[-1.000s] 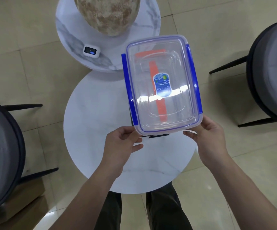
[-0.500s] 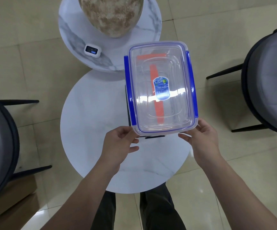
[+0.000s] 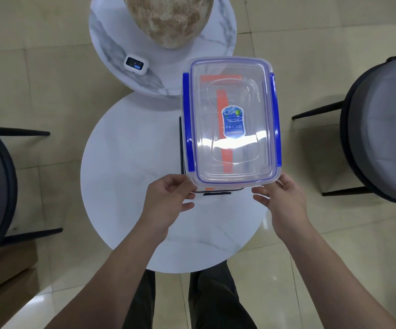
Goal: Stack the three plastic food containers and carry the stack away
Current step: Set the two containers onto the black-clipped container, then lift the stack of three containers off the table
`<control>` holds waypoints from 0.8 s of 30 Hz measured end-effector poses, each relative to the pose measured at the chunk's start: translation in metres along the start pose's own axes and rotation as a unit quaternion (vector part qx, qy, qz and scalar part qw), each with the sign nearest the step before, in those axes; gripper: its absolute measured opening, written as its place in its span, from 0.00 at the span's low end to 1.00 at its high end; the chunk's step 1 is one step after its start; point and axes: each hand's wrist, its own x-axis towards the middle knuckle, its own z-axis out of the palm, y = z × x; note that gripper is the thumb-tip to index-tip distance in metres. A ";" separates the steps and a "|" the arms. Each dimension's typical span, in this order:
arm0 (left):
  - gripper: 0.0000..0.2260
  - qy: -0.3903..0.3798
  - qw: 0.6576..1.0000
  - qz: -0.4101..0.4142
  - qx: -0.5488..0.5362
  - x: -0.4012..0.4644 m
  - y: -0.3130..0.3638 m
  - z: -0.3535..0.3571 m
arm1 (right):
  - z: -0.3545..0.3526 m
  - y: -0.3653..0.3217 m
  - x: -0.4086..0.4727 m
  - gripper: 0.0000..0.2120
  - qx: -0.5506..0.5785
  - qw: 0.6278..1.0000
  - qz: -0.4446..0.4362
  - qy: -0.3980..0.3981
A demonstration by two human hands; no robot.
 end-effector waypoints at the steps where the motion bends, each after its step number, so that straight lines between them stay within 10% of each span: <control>1: 0.03 0.002 1.000 0.001 -0.002 0.001 -0.002 0.000 | 0.000 0.001 0.001 0.16 -0.002 1.000 -0.002 -0.004; 24: 0.05 0.038 0.999 0.028 -0.004 0.026 -0.016 -0.052 | 0.070 0.073 -0.049 0.11 0.034 0.987 0.153 -0.039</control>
